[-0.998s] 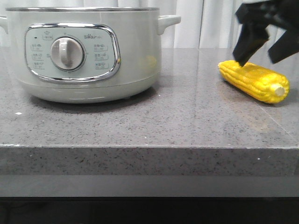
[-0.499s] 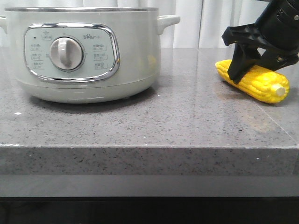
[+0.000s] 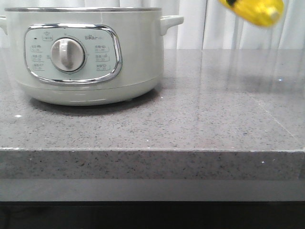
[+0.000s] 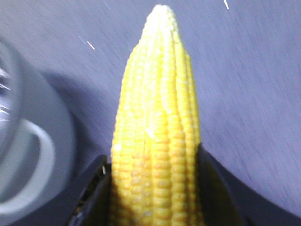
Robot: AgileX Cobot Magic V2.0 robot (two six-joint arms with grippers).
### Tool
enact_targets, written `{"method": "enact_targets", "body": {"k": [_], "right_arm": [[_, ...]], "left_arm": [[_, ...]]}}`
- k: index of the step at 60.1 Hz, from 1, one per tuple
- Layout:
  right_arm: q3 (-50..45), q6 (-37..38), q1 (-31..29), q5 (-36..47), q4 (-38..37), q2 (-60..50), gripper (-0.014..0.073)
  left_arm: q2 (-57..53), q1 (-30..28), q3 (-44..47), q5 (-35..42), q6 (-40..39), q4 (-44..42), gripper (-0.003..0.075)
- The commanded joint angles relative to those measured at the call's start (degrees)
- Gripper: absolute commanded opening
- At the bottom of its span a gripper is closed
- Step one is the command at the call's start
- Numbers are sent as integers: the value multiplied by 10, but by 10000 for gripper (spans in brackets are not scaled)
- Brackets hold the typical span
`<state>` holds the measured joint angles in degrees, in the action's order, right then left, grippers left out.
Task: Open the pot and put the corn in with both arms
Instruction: 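Carry the yellow corn with the right gripper into the open pot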
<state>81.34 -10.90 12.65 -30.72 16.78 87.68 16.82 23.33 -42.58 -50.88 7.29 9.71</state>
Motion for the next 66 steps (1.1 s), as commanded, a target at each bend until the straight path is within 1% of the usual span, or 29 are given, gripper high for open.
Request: {"method": "enact_targets", "body": {"k": [1, 14, 21, 28, 41, 46, 52, 62, 66], "right_arm": [[83, -9, 34, 12, 6, -6, 250], [219, -9, 149, -18, 6, 79, 250], [267, -9, 190, -17, 6, 129, 250], [286, -9, 212, -25, 6, 167, 253], [286, -9, 217, -44, 6, 195, 260], [286, -9, 217, -47, 6, 199, 301], [286, -9, 217, -47, 6, 204, 392], [286, -9, 217, -49, 6, 206, 465], [286, -9, 217, -50, 6, 206, 509]], "left_arm": [[4, 4, -19, 85, -3, 16, 219], [4, 4, -19, 85, -3, 16, 219], [4, 4, -19, 85, -3, 16, 219], [4, 4, -19, 85, -3, 16, 219], [4, 4, -19, 85, -3, 16, 219], [4, 4, -19, 85, -3, 16, 219], [4, 4, -19, 85, -3, 16, 219], [4, 4, -19, 85, -3, 16, 219], [4, 4, -19, 85, -3, 16, 219]]}}
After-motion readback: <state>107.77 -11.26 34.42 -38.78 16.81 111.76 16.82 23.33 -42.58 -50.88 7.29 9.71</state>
